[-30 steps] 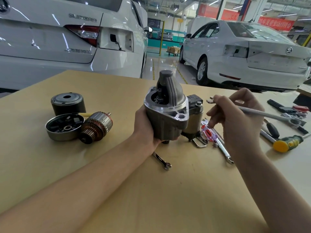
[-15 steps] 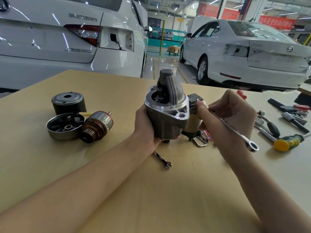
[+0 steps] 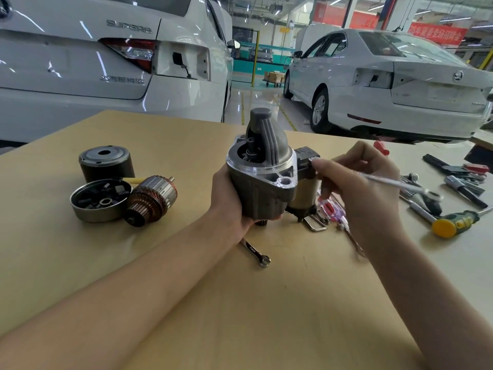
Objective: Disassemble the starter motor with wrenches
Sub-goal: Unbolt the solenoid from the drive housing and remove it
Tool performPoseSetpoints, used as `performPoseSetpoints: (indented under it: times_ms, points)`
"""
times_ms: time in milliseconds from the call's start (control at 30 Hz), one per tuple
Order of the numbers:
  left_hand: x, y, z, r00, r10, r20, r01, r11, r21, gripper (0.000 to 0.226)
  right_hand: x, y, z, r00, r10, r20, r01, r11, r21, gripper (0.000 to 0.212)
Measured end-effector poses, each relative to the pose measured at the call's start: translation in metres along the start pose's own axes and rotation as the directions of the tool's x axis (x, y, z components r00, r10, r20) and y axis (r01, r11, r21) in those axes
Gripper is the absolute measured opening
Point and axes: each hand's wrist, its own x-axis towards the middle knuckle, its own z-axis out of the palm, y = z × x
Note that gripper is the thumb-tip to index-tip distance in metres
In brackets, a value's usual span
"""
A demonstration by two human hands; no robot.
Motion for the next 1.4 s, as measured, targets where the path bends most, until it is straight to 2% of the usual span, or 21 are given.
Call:
performPoseSetpoints:
  times_ms: [67, 167, 233, 400, 533, 567, 633, 700, 733, 800, 900, 1133, 1233, 1333, 1400]
  points:
    - [-0.001, 0.001, 0.001, 1.0, 0.003, -0.005, -0.003, 1.0, 0.026, 0.044, 0.005, -0.001, -0.001, 0.959, 0.263, 0.106, -0.284, 0.906, 0.313, 0.026]
    - [-0.001, 0.002, 0.002, 1.0, -0.001, -0.01, 0.001, 0.999, 0.041, 0.043, 0.01, 0.0, -0.002, 0.895, 0.402, 0.192, -0.445, 0.78, 0.44, 0.031]
    - [-0.001, 0.002, 0.002, 1.0, 0.002, -0.015, -0.001, 0.999, 0.043, 0.043, 0.012, 0.002, -0.003, 0.889, 0.412, 0.201, -0.458, 0.776, 0.434, 0.031]
    - [-0.001, 0.002, 0.002, 1.0, 0.004, -0.03, -0.002, 0.999, 0.054, 0.043, 0.014, 0.004, -0.004, 0.895, 0.422, 0.146, -0.446, 0.821, 0.358, 0.008]
    - [0.0, 0.002, 0.002, 0.999, -0.012, -0.039, 0.013, 0.999, 0.037, 0.041, 0.015, -0.001, -0.007, 0.928, 0.344, 0.141, -0.357, 0.718, 0.597, 0.008]
    - [0.0, 0.002, 0.002, 0.999, -0.015, -0.04, 0.017, 0.999, 0.029, 0.041, 0.014, -0.003, -0.008, 0.945, 0.305, 0.12, -0.314, 0.738, 0.598, 0.009]
    - [-0.001, 0.002, 0.001, 0.999, -0.019, -0.038, 0.02, 1.0, 0.018, 0.041, 0.011, -0.005, -0.008, 0.981, 0.18, 0.07, -0.191, 0.861, 0.472, 0.017]
    - [-0.001, 0.002, 0.001, 0.999, -0.022, -0.029, 0.022, 1.0, 0.008, 0.041, 0.004, -0.003, -0.006, 1.0, -0.018, 0.007, 0.016, 0.973, 0.232, 0.027]
    - [-0.002, 0.002, 0.001, 1.0, -0.017, -0.023, 0.017, 1.0, 0.005, 0.042, 0.001, -0.001, -0.003, 0.991, -0.133, -0.032, 0.135, 0.989, 0.061, 0.029]
    - [-0.002, 0.002, 0.001, 1.0, -0.005, -0.006, 0.005, 1.0, 0.007, 0.043, -0.006, 0.005, 0.002, 0.945, -0.319, -0.068, 0.291, 0.919, -0.266, 0.03]
    - [-0.002, 0.001, 0.001, 1.0, -0.005, 0.002, 0.005, 1.0, 0.006, 0.045, -0.012, 0.009, 0.006, 0.886, -0.463, -0.016, 0.404, 0.789, -0.462, 0.028]
    - [-0.001, 0.001, 0.0, 1.0, -0.004, -0.011, 0.004, 1.0, 0.022, 0.044, -0.011, 0.008, 0.005, 0.88, -0.476, 0.008, 0.417, 0.763, -0.493, 0.029]
    - [-0.002, 0.001, 0.0, 1.0, -0.006, 0.002, 0.006, 1.0, 0.01, 0.043, -0.011, 0.006, 0.006, 0.91, -0.416, -0.009, 0.365, 0.81, -0.458, 0.03]
    - [-0.001, 0.002, 0.0, 1.0, -0.012, -0.002, 0.012, 1.0, 0.027, 0.043, -0.006, 0.002, 0.003, 0.973, -0.23, -0.012, 0.22, 0.945, -0.241, 0.033]
    - [-0.001, 0.002, 0.0, 1.0, -0.015, -0.009, 0.015, 0.999, 0.029, 0.043, -0.001, -0.003, -0.001, 0.999, 0.009, 0.033, -0.01, 0.999, 0.033, 0.03]
